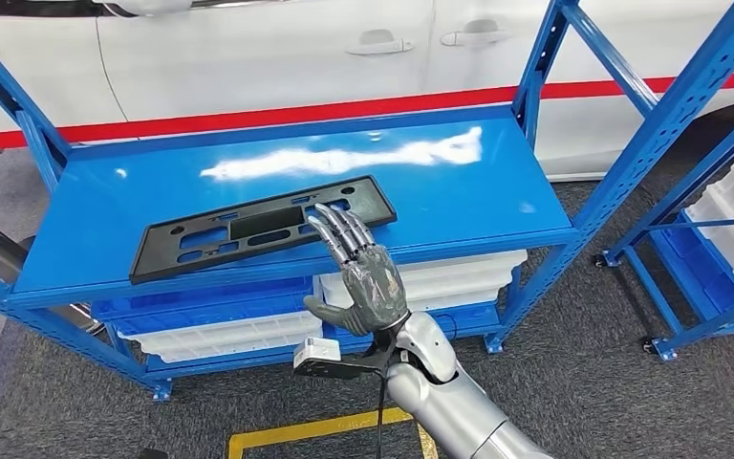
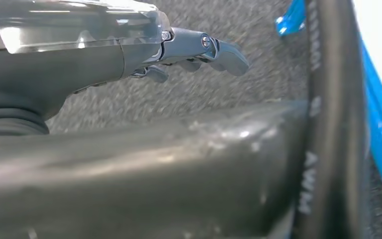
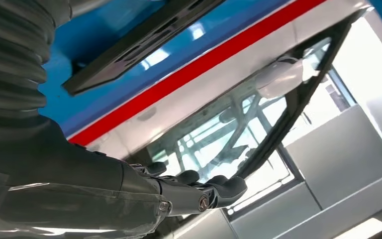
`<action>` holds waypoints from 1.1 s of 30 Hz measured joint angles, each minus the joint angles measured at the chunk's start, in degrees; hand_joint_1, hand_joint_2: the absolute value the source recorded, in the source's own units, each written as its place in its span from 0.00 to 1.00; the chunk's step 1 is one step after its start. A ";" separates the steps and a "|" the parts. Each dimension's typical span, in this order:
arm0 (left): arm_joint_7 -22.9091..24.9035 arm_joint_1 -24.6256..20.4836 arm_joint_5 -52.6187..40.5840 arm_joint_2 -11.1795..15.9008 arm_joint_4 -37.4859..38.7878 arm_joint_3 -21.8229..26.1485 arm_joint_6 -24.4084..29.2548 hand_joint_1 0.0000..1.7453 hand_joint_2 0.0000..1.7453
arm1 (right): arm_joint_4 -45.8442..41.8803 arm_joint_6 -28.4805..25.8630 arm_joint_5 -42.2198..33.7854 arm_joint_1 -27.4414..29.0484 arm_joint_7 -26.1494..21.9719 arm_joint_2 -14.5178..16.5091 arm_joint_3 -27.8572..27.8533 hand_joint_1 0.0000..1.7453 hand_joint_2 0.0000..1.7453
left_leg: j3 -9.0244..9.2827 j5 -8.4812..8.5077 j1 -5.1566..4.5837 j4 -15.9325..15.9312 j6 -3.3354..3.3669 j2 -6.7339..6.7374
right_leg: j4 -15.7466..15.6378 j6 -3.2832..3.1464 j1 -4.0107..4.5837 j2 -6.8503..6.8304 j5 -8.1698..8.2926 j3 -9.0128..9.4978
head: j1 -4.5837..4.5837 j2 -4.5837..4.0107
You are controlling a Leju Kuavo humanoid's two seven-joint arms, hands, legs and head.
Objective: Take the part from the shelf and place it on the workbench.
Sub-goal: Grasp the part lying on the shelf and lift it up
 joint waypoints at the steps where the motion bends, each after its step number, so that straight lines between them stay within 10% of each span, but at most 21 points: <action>1: 0.33 0.05 0.00 -0.14 0.04 0.30 -0.07 0.00 0.00 | 0.50 -0.32 2.70 0.05 0.66 0.15 -0.32 0.00 1.00 | -0.12 -0.43 0.04 0.42 -0.32 0.01 | -0.30 -0.29 -0.14 -0.05 0.19 0.15 | 0.00 0.00; 7: 1.80 -0.06 -0.48 -0.71 0.08 1.86 -0.31 0.00 0.00 | 3.83 -0.63 17.86 2.22 2.30 2.15 -4.82 0.00 1.00 | -6.13 -7.27 0.43 15.06 -1.72 0.03 | -0.65 -0.95 -0.37 -0.24 0.49 0.38 | -0.01 0.00; 12: 2.34 -1.04 -1.28 -0.95 0.08 2.19 -0.95 0.00 0.00 | 5.73 -0.69 22.89 3.53 2.23 4.15 -9.51 0.00 1.00 | 1.10 -1.38 0.44 1.21 -1.21 -0.10 | 0.22 -0.01 -0.30 -0.02 0.02 0.16 | -0.01 0.00; 17: 2.43 -1.37 -1.35 -1.21 0.08 2.63 -1.04 0.00 0.00 | 6.59 -0.77 23.34 3.82 2.20 4.81 -11.21 0.00 1.00 | 1.42 -1.00 0.28 -0.09 0.88 -0.11 | 1.78 1.48 -0.41 0.01 -1.16 -0.65 | 0.01 0.00; 22: 2.22 -1.45 -2.07 -1.36 0.08 2.85 -2.20 0.00 0.00 | 8.09 -0.86 25.71 4.58 2.23 5.02 -11.80 0.00 1.00 | 1.27 -0.90 0.16 -0.19 1.66 -0.05 | 15.43 1.87 -0.52 -0.04 -7.02 -7.22 | 0.01 0.00; 27: 2.04 -1.56 -2.70 -1.74 0.08 2.89 -4.06 0.00 0.00 | 9.28 -0.89 26.31 5.35 1.86 6.46 -11.81 0.00 1.00 | 1.54 -1.61 -0.26 -0.12 1.23 -0.16 | 1.73 0.36 -0.01 -0.22 -0.20 -0.88 | 0.01 0.00; 33: 2.05 -1.85 -3.76 -2.17 -0.02 2.88 -4.12 0.00 0.00 | 9.61 -1.00 25.33 5.97 1.66 8.16 -11.77 0.00 1.00 | 0.92 -3.48 -0.14 2.92 -0.70 0.03 | -1.34 -0.85 -0.30 -0.27 -0.81 2.02 | -0.01 0.00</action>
